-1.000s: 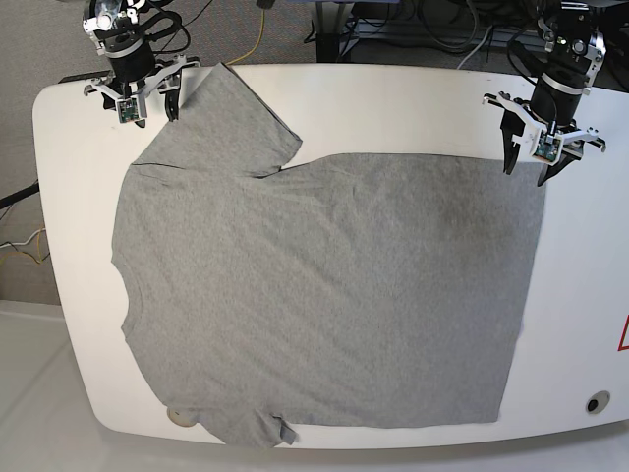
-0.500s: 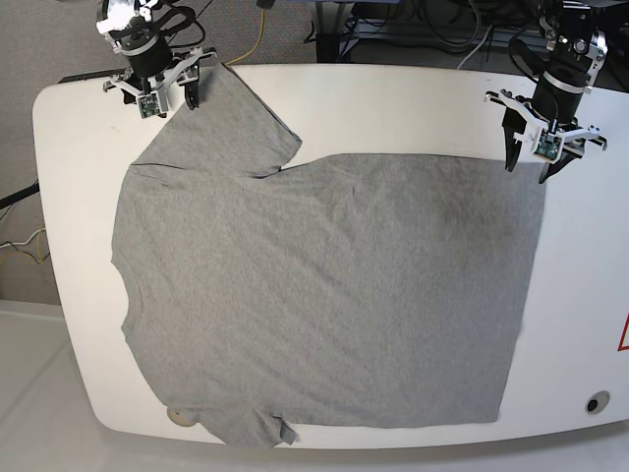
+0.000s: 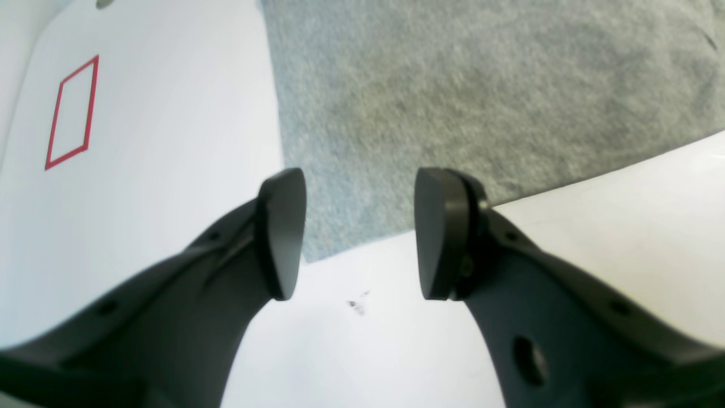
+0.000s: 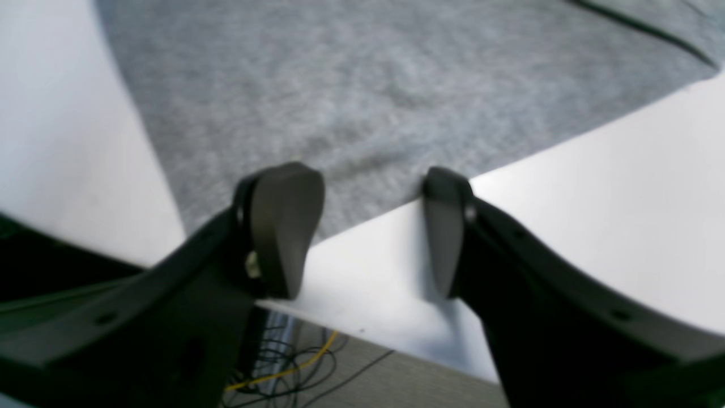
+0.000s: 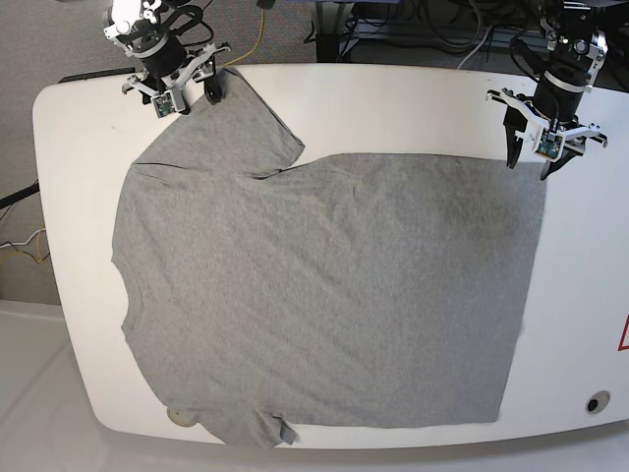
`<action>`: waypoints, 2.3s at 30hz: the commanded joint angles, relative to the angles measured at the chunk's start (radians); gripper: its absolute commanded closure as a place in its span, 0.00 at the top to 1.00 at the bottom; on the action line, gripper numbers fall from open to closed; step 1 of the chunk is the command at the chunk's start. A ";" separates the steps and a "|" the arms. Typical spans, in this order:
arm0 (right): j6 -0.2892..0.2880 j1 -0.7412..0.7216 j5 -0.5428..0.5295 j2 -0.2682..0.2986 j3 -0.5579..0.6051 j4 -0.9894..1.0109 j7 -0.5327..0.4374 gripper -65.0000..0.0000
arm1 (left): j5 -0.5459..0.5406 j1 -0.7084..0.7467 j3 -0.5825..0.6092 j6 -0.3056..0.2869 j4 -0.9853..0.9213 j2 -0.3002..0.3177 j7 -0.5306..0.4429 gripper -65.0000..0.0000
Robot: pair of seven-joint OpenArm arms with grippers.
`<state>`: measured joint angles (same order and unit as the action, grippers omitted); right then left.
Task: Fold the T-shirt properly
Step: 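Move the right gripper onto the shoulder edge by the collar, then move the left gripper to the shoulder corner and close on it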
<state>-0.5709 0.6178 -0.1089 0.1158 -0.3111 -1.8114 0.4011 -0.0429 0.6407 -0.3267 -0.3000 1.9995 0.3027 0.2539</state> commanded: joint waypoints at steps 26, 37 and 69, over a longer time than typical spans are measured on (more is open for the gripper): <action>-0.007 -0.008 0.013 0.015 0.020 0.023 0.017 0.07 | -0.011 0.010 -0.008 0.009 -0.004 -0.014 -0.027 0.44; -0.013 -0.010 0.008 0.006 0.033 0.027 0.028 0.00 | -0.006 -0.004 -0.013 0.011 -0.031 0.006 -0.017 0.44; -0.005 -0.017 -0.010 0.015 0.037 0.009 -0.016 0.00 | -0.164 -0.046 -0.034 -0.084 -0.171 0.040 0.007 0.45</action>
<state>-0.5770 0.5911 -0.1131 0.1253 -0.2710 -1.7905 0.3862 -0.1661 0.5995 -0.3454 -0.3492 1.8469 0.3279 0.2810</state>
